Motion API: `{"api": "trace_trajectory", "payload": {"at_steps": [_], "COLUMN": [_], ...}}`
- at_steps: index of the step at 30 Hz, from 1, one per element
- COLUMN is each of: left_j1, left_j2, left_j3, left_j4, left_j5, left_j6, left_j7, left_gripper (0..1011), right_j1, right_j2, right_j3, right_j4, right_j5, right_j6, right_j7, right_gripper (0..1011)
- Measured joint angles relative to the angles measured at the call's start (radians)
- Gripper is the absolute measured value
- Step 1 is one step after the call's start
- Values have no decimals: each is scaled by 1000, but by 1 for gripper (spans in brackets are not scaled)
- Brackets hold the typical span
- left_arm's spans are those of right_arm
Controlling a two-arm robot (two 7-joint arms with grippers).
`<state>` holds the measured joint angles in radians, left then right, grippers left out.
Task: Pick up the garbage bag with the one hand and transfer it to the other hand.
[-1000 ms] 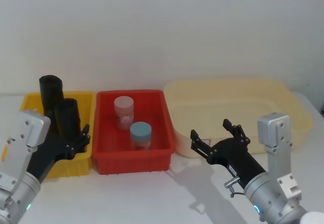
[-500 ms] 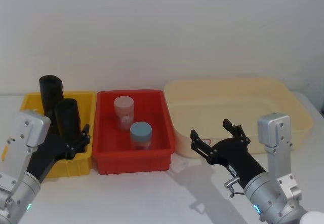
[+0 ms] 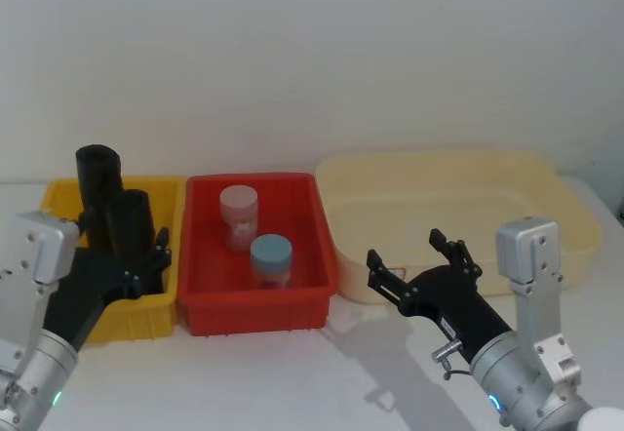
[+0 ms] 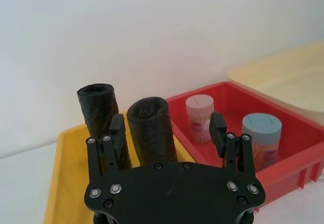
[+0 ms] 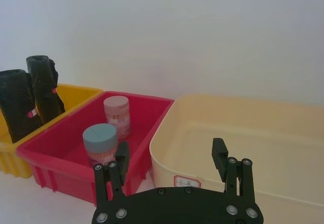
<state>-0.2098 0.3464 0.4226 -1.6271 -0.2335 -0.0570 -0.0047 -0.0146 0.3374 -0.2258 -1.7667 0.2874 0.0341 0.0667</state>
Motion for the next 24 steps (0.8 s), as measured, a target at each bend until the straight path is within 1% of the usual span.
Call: {"api": "trace_trajectory", "payload": {"at_steps": [9,18,24], "left_j1": [15,19,11], "left_j2": [-23,-37,-46], "left_j3": [-20,-37,-45], "left_j4": [1,18,40], "left_j5": [-22,-35,-39], "left_j6": [-21,-18,-10], "left_j7": [6,6,3], "left_gripper": [1000,1000,1000], "right_j1": [0,0,0], "right_j2": [0,0,0], "right_j3": [0,0,0], "right_j4": [0,0,0], "right_j5": [0,0,0], "right_j6": [0,0,0], "right_j7": [0,0,0], "right_gripper": [1000,1000,1000]}}
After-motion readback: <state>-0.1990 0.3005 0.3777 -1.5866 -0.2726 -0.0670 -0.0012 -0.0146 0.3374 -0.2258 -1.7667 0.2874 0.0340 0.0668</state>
